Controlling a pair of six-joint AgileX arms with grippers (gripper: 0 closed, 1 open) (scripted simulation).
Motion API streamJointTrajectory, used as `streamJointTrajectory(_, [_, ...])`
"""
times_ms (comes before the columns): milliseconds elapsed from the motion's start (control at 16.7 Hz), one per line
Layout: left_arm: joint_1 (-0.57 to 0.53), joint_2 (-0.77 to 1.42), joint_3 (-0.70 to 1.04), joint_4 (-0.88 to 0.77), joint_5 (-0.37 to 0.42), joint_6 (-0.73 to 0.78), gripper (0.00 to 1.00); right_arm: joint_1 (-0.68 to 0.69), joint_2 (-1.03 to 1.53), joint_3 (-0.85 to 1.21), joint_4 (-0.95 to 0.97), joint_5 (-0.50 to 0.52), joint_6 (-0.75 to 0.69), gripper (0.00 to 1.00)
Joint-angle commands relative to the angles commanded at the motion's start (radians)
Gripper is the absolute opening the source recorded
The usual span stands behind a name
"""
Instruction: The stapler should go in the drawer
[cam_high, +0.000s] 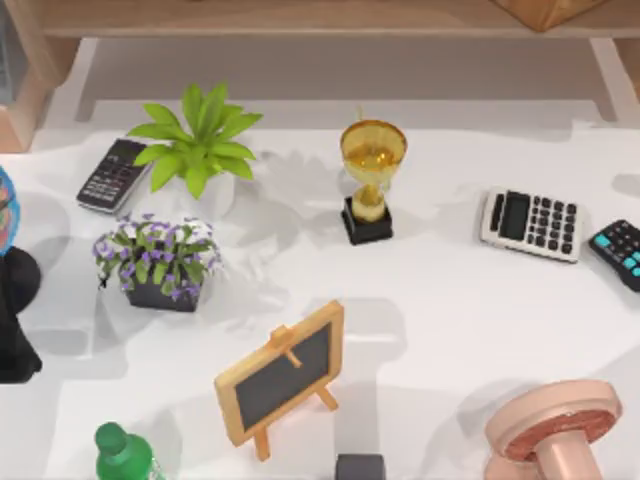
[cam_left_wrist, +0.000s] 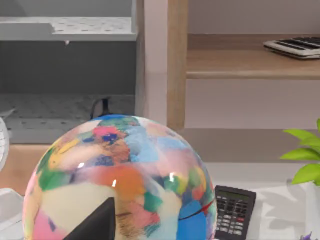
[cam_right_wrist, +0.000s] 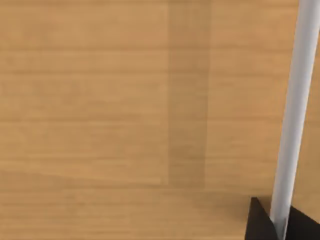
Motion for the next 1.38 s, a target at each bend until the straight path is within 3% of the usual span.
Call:
streamJointTrajectory(300, [0.000, 0.000, 0.000, 0.000, 0.000, 0.000, 1.00, 0.006, 0.009, 0.018, -0.014, 0.006, 0.001, 0.00])
streamJointTrajectory(1080, [0.000, 0.000, 0.000, 0.000, 0.000, 0.000, 1.00, 0.006, 0.009, 0.018, -0.014, 0.006, 0.001, 0.98])
streamJointTrajectory(1380, [0.000, 0.000, 0.000, 0.000, 0.000, 0.000, 1.00, 0.006, 0.009, 0.018, -0.014, 0.006, 0.001, 1.00])
